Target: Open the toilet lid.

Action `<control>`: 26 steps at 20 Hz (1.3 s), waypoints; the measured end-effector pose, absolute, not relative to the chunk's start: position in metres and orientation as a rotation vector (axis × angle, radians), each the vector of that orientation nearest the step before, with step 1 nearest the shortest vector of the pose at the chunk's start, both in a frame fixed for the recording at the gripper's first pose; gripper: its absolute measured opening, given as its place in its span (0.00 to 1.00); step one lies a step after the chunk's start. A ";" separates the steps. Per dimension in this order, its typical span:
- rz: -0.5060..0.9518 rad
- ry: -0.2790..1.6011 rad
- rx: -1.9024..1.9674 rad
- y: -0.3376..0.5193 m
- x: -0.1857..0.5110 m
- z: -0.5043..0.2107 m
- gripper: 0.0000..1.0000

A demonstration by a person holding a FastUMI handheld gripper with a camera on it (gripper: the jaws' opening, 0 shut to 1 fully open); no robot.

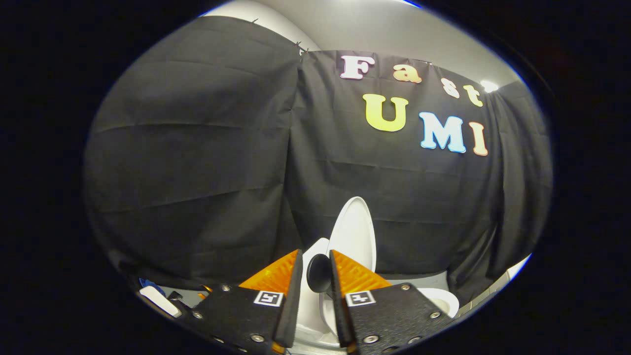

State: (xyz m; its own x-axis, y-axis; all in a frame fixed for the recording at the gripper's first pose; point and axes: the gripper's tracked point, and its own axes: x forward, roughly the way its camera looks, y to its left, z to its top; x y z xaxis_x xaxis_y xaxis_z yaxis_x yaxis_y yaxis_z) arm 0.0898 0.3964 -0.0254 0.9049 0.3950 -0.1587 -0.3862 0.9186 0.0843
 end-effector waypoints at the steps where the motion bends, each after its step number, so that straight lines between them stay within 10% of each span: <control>1: 0.406 0.162 0.079 0.386 0.084 -0.017 0.52; 4: 0.415 0.113 0.169 0.357 0.081 0.011 0.95; 26: 0.203 -0.057 0.114 -0.004 0.084 -0.022 0.94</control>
